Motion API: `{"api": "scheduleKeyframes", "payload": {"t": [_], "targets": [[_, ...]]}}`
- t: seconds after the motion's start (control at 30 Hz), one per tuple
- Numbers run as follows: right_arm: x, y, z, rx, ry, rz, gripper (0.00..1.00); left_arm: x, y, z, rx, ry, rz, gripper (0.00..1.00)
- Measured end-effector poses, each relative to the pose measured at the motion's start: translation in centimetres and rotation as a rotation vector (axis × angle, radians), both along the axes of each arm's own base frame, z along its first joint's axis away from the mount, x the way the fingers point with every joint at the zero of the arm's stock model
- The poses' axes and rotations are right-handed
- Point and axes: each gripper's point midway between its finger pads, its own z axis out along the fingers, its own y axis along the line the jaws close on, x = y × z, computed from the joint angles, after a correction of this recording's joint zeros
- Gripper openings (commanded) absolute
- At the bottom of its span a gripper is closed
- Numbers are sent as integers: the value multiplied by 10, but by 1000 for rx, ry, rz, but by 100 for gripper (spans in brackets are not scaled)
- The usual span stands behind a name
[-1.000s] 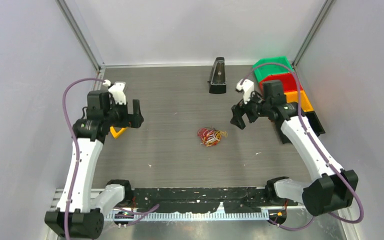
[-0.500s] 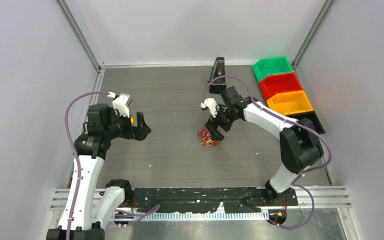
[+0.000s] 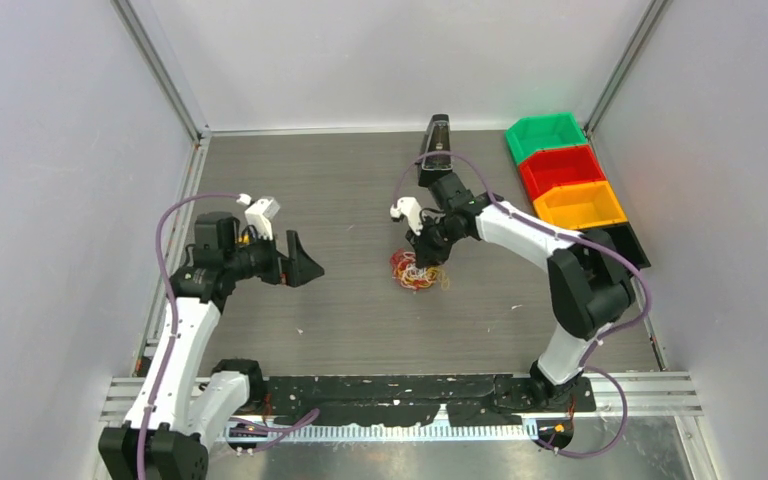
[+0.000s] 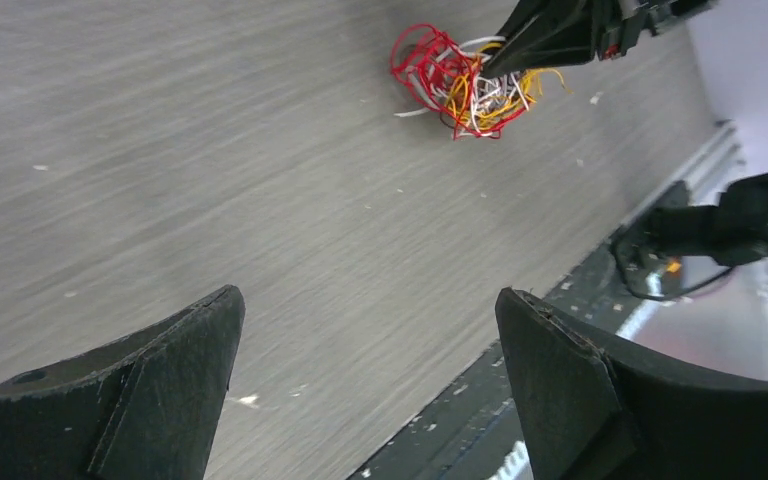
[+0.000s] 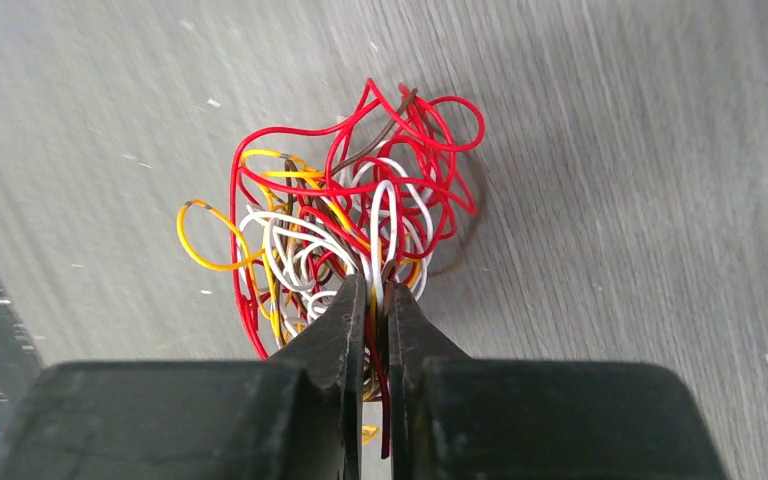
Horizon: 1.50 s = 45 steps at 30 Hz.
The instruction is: Untangle the cables
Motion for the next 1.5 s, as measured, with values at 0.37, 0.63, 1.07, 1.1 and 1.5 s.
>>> {"api": "scheduleKeyframes", "payload": {"t": [0.37,0.63,1.07,1.1,1.5], "targets": [[-14,47,158,392,-153,32,5,2,-84,1,-174,3,-313,99],[-33,62,167,441,-87,49,6,4,-141,22,-198,-101,-501,33],[0,4,155,448,-36,-134,6,27,-84,16,-219,-114,-379,0],[1,-3,150,448,-19,-153,5,27,-79,11,-213,-100,-371,0],[11,-63,79,302,150,-352,6,29,-34,-51,-170,183,-206,0]]}}
